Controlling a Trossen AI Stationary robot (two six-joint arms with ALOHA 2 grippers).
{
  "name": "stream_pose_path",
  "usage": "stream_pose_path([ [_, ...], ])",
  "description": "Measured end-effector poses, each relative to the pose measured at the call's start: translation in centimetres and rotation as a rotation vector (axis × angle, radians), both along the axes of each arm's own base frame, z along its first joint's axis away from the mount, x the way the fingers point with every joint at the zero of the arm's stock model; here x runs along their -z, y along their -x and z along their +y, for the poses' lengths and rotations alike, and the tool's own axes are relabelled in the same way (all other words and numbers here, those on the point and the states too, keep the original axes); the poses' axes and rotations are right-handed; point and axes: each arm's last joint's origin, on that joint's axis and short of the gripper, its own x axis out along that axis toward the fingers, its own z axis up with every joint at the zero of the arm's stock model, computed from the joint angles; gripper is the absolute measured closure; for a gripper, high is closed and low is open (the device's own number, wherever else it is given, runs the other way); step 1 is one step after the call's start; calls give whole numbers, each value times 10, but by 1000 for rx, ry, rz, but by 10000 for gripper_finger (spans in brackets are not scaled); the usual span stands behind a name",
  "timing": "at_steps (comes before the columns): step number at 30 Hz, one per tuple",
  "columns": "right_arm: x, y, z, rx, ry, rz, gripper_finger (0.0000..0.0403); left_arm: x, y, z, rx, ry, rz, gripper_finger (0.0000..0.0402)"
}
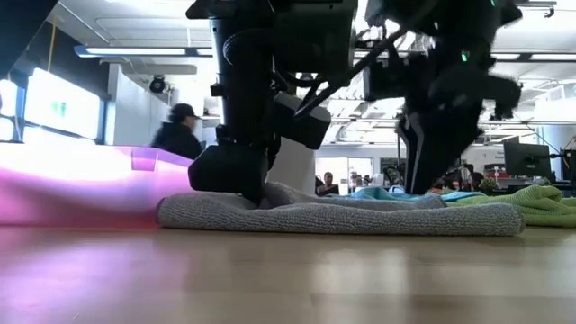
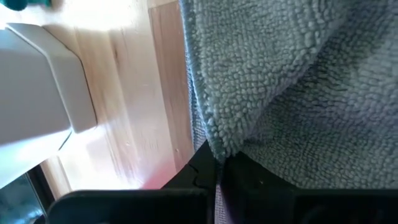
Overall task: Fold microfiber towels
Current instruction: Fold the gray towel
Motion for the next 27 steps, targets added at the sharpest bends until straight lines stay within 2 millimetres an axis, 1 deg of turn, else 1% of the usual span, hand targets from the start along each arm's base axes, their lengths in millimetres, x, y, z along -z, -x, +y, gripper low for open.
stream_pose_path([
  [4, 18, 9, -7, 53, -7, 12, 297, 0, 0, -2, 5, 2, 3, 401],
  [7, 24, 14, -12, 85, -4, 30, 305, 0, 1, -4, 8, 11, 5, 401],
  [10, 26, 16, -14, 93, 2, 49, 308, 1, 3, -5, 3, 56, 35, 401],
  [14, 27, 17, -14, 94, 5, 59, 309, 1, 10, -7, -14, 135, 118, 401],
  [17, 26, 17, -14, 95, 3, 53, 309, -1, 13, -5, -40, 75, 128, 393],
  [21, 26, 17, -14, 95, 2, 50, 309, -2, 13, -3, -37, -34, 109, 359],
  [25, 26, 17, -14, 97, 1, 50, 309, -4, 13, 0, -9, -130, 103, 304],
  [27, 26, 17, -14, 97, 1, 50, 309, -5, 13, 1, -4, -150, 110, 275],
])
